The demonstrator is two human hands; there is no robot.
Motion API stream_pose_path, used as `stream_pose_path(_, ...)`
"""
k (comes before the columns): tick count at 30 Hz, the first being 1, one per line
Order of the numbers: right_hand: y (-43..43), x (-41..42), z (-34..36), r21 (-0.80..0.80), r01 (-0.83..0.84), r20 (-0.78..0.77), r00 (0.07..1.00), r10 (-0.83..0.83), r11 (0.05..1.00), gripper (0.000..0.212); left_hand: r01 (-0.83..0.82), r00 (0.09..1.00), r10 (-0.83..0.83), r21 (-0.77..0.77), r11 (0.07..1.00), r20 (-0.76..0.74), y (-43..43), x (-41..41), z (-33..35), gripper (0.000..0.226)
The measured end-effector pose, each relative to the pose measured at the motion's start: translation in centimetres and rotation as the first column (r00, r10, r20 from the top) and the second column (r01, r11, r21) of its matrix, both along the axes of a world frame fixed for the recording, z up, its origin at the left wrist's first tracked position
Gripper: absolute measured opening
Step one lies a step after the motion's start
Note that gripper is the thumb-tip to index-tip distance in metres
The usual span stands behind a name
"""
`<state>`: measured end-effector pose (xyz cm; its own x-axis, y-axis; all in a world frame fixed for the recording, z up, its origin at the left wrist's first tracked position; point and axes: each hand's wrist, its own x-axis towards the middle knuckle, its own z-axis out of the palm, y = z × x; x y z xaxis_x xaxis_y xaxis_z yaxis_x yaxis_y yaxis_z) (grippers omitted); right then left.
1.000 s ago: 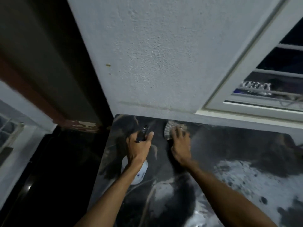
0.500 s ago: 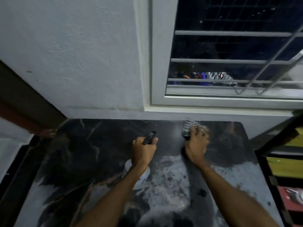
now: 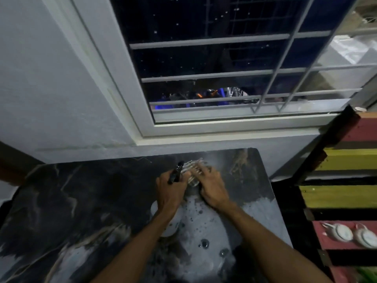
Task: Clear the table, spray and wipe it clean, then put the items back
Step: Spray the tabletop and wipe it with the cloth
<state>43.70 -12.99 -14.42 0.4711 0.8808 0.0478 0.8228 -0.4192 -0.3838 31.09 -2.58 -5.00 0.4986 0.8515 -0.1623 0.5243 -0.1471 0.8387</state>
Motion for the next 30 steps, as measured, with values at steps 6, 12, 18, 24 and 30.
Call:
stream_pose_path(6, -4.7, 9.3, 1.6, -0.114, 0.532, -0.011, 0.844, -0.536, 0.839, 0.075, 0.030, 0.999, -0.030, -0.001, 1.000, 0.041, -0.6, 2.7, 0.1, 0.046)
stream_pose_path(12, -7.0, 13.2, 0.7, -0.076, 0.451, -0.054, 0.889, -0.456, 0.889, 0.070, 0.064, 0.997, -0.063, -0.016, 0.998, 0.046, -2.7, 5.6, 0.1, 0.050)
stream_pose_path(18, -10.3, 9.0, 0.7, -0.159, 0.395, -0.026, 0.914, -0.404, 0.905, 0.079, 0.085, 0.996, -0.084, -0.055, 0.995, 0.023, -4.9, 5.7, 0.4, 0.052)
stream_pose_path(24, -8.6, 8.9, 1.4, -0.158, 0.629, -0.066, 0.763, -0.643, 0.762, 0.076, 0.005, 0.997, -0.015, -0.130, 0.991, -0.075, -5.0, 3.6, 0.7, 0.051)
stream_pose_path(30, -1.4, 5.4, 2.1, -0.146, 0.559, -0.070, 0.817, -0.572, 0.817, 0.074, -0.100, 0.994, 0.095, -0.114, 0.988, -0.056, -1.1, -2.3, 0.7, 0.051)
